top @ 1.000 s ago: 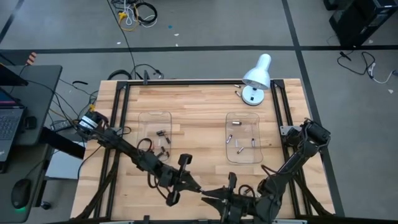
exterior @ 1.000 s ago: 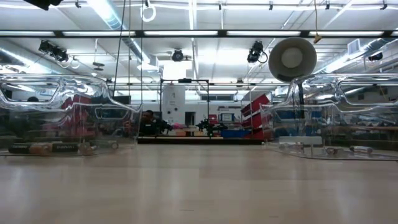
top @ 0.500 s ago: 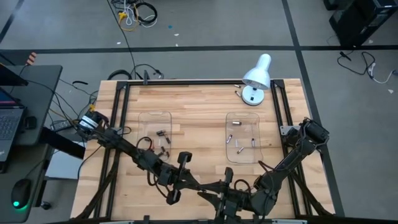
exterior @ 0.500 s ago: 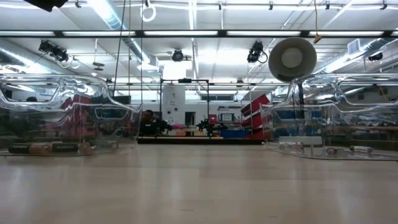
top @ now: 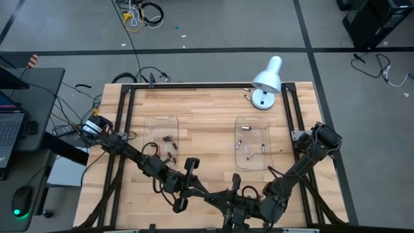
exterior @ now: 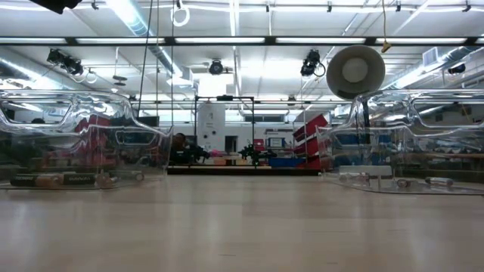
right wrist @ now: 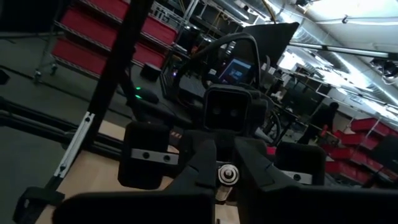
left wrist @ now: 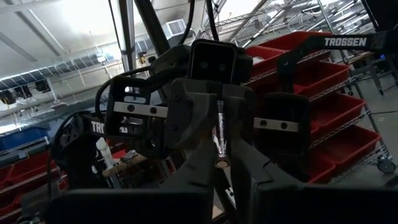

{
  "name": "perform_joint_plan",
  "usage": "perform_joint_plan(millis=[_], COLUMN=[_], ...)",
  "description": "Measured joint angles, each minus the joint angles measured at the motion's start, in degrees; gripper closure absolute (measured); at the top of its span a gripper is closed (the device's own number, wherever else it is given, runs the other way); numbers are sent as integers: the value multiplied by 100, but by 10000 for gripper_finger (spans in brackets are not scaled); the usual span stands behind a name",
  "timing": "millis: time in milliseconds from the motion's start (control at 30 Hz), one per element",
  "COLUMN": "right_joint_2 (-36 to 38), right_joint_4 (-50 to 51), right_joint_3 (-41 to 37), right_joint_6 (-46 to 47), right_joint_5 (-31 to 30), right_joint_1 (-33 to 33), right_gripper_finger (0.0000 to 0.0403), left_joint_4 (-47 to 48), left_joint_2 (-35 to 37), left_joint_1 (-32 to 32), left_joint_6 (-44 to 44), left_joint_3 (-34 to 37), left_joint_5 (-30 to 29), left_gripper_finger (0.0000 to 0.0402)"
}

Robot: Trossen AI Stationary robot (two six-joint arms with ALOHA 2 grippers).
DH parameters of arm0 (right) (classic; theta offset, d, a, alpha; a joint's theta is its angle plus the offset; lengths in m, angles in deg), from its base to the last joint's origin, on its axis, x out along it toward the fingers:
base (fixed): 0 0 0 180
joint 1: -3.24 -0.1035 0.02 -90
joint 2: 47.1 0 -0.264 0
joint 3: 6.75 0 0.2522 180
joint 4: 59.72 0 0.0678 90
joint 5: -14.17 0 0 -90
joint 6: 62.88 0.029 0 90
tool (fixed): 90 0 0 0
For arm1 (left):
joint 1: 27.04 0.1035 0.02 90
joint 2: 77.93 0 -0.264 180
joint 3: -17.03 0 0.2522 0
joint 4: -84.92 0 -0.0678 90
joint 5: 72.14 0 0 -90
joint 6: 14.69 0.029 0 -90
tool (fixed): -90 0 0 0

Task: Sort batteries
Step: Put the silver battery into the right transparent bin

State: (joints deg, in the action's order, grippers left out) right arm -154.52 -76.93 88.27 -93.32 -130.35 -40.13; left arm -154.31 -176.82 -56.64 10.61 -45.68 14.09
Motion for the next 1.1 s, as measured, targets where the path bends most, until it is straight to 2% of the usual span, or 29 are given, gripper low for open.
perform_joint_plan(millis=[200,300,433,567,700,933,1100], right_joint_2=[0,2,71,203,459,811,1458], right_joint_4=[12,-93,-379,-338,-414,-239,-249], right_joint_3=[0,0,0,-2,-111,-218,-872], right_joint_6=[57,28,-5,-122,38,-718,-749], right_joint_5=[-52,-380,-1628,-3490,-3468,-3526,-3526], right_joint_1=[28,-19,-234,-456,-497,-453,-285], right_gripper_finger=[379,379,381,375,379,379,380], left_joint_4=[142,364,518,546,520,461,33], left_joint_2=[0,0,0,0,0,0,0], left_joint_1=[0,-4,-15,-14,-13,-129,-239], left_joint_6=[-33,-121,-467,-1036,-1506,-1954,-1825], left_joint_3=[0,2,183,508,791,979,986], left_joint_5=[-131,-395,-1018,-1942,-2188,-2205,-1759], left_gripper_finger=[313,282,252,241,240,240,240])
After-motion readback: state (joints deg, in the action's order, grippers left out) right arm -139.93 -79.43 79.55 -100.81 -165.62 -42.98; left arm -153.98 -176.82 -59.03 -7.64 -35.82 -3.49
